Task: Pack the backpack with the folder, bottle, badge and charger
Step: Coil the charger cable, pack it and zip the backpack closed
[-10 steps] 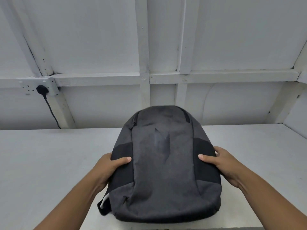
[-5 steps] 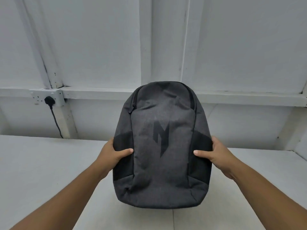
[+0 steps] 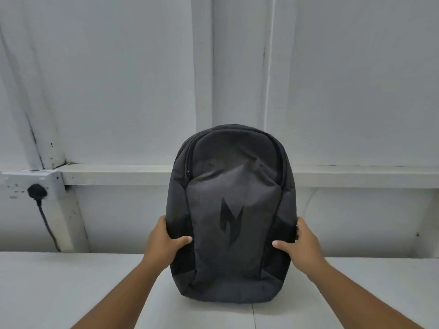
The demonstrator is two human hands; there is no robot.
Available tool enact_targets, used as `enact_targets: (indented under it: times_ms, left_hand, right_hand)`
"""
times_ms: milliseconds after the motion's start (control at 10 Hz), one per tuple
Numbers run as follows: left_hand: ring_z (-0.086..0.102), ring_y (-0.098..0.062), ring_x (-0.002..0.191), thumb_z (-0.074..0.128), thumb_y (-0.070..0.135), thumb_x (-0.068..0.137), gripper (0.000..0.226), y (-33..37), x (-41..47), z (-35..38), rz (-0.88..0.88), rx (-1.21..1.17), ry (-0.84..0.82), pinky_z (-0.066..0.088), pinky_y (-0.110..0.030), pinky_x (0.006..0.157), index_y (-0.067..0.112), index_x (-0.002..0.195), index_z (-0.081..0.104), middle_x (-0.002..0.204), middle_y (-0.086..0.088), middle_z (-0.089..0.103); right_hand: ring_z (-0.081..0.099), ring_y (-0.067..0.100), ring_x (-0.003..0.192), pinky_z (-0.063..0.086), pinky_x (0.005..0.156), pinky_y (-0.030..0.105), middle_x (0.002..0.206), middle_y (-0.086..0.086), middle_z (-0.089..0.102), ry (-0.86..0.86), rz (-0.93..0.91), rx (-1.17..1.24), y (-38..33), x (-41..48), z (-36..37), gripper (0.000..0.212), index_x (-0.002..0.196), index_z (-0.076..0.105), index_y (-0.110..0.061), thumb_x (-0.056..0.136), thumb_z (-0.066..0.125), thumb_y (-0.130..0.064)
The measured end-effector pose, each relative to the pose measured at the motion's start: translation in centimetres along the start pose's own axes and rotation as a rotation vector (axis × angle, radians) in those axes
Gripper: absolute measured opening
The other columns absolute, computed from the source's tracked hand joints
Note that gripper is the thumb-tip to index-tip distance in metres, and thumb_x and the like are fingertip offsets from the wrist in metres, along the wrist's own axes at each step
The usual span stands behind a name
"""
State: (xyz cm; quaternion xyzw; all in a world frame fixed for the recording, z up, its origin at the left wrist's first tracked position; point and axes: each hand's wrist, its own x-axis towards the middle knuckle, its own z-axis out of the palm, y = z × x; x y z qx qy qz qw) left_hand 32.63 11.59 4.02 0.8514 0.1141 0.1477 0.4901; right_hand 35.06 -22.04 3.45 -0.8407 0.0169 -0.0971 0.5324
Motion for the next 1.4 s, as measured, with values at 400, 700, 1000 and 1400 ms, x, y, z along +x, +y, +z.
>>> enact_targets:
  times_ms: [400,700,1000,1400]
  left_hand:
    - [0.066,-0.023,0.103,0.083,0.039,0.079,0.057,-2.9,3.0,1.3,-0.081,-0.029,-0.121,0.059,-0.043,0.091,0.022,0.126,0.056,0.117,0.003,0.067]
    - [0.063,-0.023,0.104,0.086,0.039,0.075,0.065,-2.9,2.8,0.7,-0.13,-0.083,-0.153,0.057,-0.046,0.092,0.018,0.128,0.054,0.119,0.001,0.065]
    - [0.055,-0.031,0.131,0.083,0.042,0.078,0.093,-3.0,0.2,-0.5,-0.132,-0.177,-0.092,0.052,-0.047,0.1,0.015,0.153,0.034,0.147,-0.008,0.053]
    - [0.056,-0.024,0.128,0.076,0.046,0.085,0.08,0.9,-6.9,-1.4,0.0,-0.161,0.054,0.05,-0.039,0.099,0.018,0.15,0.04,0.145,-0.006,0.055]
  right_hand:
    - [0.064,0.027,0.109,0.056,0.094,0.051,0.12,0.003,0.066,0.007,0.102,-0.013,3.1,2.3,2.5,0.049,0.118,0.051,-0.023,0.081,0.083,-0.025]
    - [0.062,0.025,0.111,0.056,0.093,0.043,0.12,-0.003,0.059,-0.013,0.144,-0.017,2.3,1.5,1.7,0.075,0.135,0.045,-0.018,0.074,0.086,-0.036]
    - [0.062,0.026,0.116,0.053,0.097,0.041,0.135,0.008,0.06,0.023,0.133,0.102,2.1,-0.7,0.1,0.084,0.14,0.042,-0.015,0.073,0.088,-0.034]
    - [0.063,0.016,0.104,0.052,0.087,0.032,0.125,-0.001,0.064,0.058,-0.074,0.05,-0.8,-5.2,-1.9,0.055,0.129,0.053,-0.021,0.084,0.078,-0.039]
